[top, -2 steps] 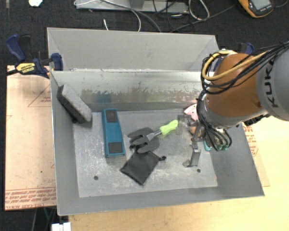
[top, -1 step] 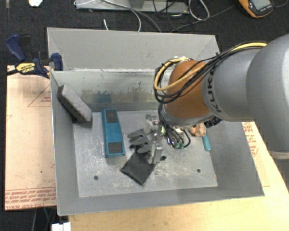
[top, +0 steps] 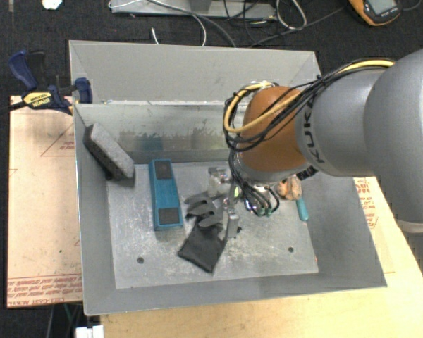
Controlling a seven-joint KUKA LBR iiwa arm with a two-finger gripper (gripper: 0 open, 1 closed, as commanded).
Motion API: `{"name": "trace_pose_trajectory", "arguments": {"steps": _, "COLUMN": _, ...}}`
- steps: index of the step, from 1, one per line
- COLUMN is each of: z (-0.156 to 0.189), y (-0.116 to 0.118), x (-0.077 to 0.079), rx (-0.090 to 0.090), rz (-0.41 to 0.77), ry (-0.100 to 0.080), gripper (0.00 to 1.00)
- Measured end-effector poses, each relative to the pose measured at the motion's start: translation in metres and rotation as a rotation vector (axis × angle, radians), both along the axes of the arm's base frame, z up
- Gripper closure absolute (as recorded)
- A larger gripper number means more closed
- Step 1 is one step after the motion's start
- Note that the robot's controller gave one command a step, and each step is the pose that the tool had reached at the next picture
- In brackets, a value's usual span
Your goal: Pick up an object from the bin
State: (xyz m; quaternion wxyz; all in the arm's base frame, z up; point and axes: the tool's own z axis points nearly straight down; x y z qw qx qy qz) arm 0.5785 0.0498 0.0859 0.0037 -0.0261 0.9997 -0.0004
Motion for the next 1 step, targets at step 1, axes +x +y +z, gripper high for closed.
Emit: {"name": "trace_pose_trajectory", "arguments": {"steps": 1, "z": -0.0149, "y": 0.0049, "x": 0.0027, "rx": 0.003, "rz": -0.059, "ry": 0.001, "gripper": 0.00}}
